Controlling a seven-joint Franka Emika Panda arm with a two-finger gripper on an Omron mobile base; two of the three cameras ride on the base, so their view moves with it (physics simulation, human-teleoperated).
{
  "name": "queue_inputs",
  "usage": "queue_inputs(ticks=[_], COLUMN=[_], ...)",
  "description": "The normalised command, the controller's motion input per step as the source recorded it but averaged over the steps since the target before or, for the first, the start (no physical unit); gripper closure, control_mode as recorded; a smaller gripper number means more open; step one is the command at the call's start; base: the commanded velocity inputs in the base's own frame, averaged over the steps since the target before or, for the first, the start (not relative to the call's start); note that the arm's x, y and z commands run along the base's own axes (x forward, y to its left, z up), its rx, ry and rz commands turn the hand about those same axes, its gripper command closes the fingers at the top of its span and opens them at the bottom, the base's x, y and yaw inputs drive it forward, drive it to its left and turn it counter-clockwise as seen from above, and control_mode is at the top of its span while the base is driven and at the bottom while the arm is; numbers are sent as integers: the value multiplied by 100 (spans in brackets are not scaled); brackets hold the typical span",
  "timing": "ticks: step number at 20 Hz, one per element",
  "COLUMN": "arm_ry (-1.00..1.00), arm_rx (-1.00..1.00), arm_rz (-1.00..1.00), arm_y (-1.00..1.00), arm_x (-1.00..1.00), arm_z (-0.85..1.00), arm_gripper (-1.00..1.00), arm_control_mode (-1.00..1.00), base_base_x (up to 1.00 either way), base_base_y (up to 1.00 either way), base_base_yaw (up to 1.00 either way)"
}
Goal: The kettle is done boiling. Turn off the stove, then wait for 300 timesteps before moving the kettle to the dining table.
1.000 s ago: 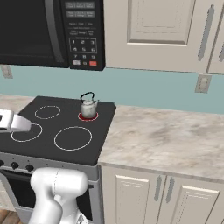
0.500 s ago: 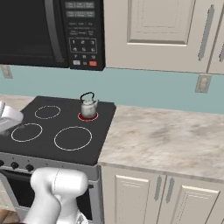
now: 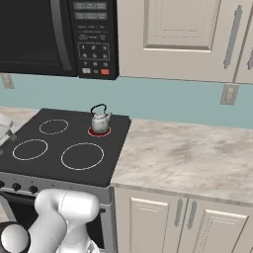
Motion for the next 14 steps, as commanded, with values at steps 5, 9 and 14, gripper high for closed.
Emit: queue_inputs(ticks=[5, 9, 14], arm_ry=[8, 3, 0], arm_rx=[-32, -24, -11], arm_rz=[11, 14, 10], arm_y=[30, 14, 0], arm_x=[-1, -4, -8], arm_z=[0, -18, -38], arm_gripper=[-100, -100, -100], arm_control_mode=[-100, -100, -100], base_base_x=[0, 0, 0], base_base_y=[0, 0, 0], base_base_yaw=[0, 0, 0])
